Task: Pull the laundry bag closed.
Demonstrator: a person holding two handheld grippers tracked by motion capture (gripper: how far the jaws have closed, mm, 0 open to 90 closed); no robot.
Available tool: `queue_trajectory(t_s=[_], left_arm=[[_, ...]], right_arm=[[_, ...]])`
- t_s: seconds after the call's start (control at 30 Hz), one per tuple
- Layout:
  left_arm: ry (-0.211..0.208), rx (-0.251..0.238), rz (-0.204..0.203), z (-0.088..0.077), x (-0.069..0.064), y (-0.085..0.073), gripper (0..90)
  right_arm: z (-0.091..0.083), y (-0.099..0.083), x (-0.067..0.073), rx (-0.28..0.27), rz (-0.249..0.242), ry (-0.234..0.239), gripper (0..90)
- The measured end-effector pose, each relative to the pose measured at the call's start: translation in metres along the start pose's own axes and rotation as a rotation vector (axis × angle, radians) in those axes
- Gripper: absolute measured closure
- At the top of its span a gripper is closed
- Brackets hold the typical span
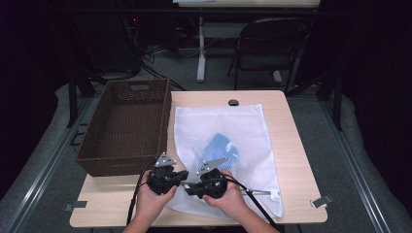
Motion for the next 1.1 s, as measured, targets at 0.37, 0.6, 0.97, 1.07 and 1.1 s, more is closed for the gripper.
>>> queue_trajectory(t_s=[0.37,0.6,0.97,1.07,1.1], left_arm=[[0.004,0.006,-0.002,-0.0002,0.0019,-0.0021,90.0],[0.008,0.007,0.004,0.0002,0.0028,-0.0024,89.9],[0.010,0.009,0.006,-0.0002,0.0029,-0.0031,90.0],[0.006,0.008,0.002,-0.0003,0.0028,-0.0032,90.0],[0.006,0.007,-0.003,-0.0001,0.0027,-0.0034,90.0]], right_arm=[[-0.0038,0.0004,-0.0015,-0.020,0.019,0.002,82.9],[-0.0042,0.0001,-0.0024,-0.022,0.030,0.005,82.1],[-0.0031,-0.0004,-0.0020,-0.012,0.029,0.007,85.4],[-0.0031,-0.0005,-0.0019,-0.013,0.028,0.008,86.1],[-0.0035,0.0000,-0.0020,-0.017,0.028,0.007,86.4]])
Point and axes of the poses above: each handheld gripper's, and its own axes: z roughly forward along the jaws, y roughly out of its top, x roughly to its left, the point moved 4 cm from there along z, roughly forward along the jaws, and after that the axes turned 15 degrees about -z, right-handed, at the moved point
